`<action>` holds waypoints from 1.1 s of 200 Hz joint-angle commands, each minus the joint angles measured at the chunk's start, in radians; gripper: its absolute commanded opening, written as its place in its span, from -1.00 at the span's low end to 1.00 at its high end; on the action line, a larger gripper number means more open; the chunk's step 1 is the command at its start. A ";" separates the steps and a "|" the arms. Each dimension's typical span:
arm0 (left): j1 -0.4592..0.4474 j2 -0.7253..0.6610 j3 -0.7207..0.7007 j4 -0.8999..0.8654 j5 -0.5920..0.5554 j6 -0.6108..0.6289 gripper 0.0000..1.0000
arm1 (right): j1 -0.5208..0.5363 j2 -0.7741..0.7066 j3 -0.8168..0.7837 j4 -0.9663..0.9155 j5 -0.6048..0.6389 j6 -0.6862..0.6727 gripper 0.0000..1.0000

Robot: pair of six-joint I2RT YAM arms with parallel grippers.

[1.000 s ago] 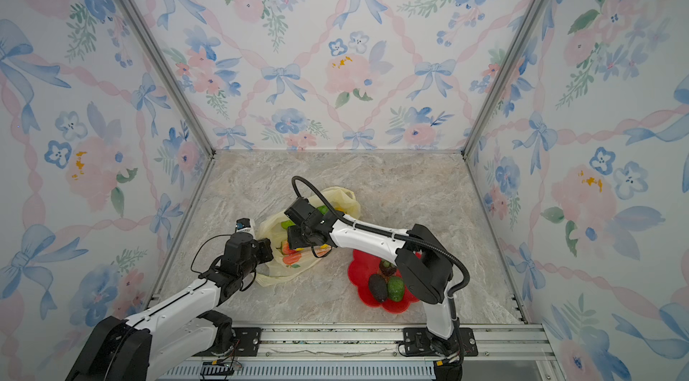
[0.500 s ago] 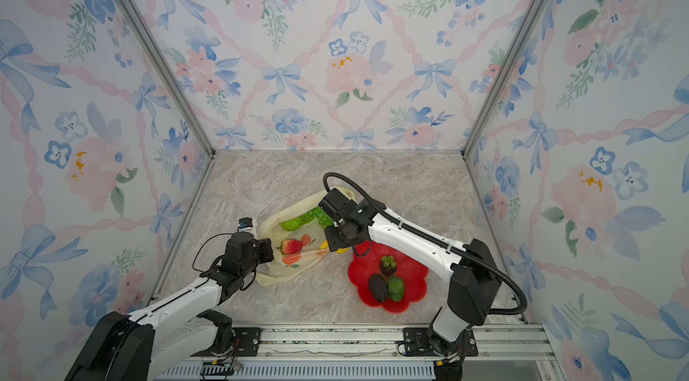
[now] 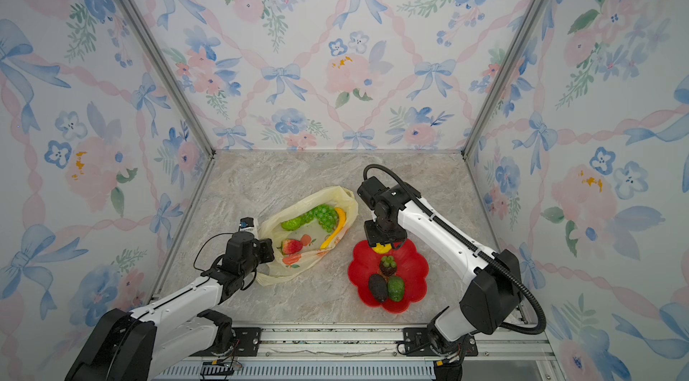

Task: Take fruits out of the plastic bag
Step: Place the fruit on the plate.

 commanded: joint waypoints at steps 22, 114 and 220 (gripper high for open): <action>0.006 0.023 0.014 0.032 0.024 0.025 -0.91 | -0.085 0.091 0.008 -0.093 -0.008 -0.072 0.16; 0.006 0.154 0.065 0.088 0.052 0.071 -0.93 | -0.223 0.163 -0.065 -0.242 0.000 -0.070 0.16; 0.007 0.059 0.031 0.098 0.042 0.082 -0.93 | -0.242 0.272 -0.147 -0.156 -0.037 -0.067 0.17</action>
